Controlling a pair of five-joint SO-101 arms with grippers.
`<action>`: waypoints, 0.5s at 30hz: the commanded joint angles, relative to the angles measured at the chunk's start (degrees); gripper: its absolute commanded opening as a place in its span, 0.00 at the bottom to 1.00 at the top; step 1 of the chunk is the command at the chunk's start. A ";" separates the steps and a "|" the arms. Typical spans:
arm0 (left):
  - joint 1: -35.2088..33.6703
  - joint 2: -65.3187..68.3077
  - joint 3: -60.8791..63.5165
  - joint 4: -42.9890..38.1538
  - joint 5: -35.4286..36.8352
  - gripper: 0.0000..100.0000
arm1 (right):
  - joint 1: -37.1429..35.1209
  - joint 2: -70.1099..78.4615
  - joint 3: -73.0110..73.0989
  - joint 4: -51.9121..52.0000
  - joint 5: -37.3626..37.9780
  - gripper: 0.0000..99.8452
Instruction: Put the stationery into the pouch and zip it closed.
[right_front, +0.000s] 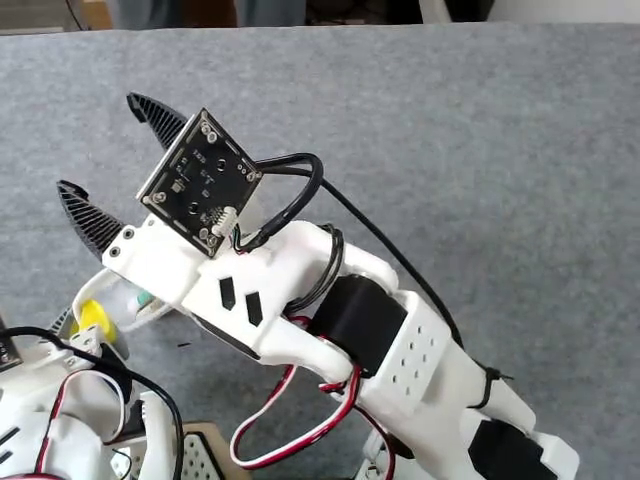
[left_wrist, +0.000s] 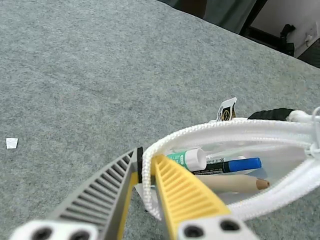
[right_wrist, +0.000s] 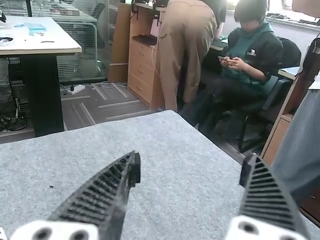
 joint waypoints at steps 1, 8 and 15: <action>0.13 -0.09 -0.40 0.00 -0.18 0.03 | 0.70 -2.07 -0.22 0.18 0.79 0.33; 0.13 -0.09 -0.40 0.00 -0.18 0.03 | 5.71 -4.00 2.68 4.48 0.79 0.33; 0.13 -0.09 -0.40 0.00 -0.53 0.03 | 19.78 -13.49 11.21 25.05 0.79 0.33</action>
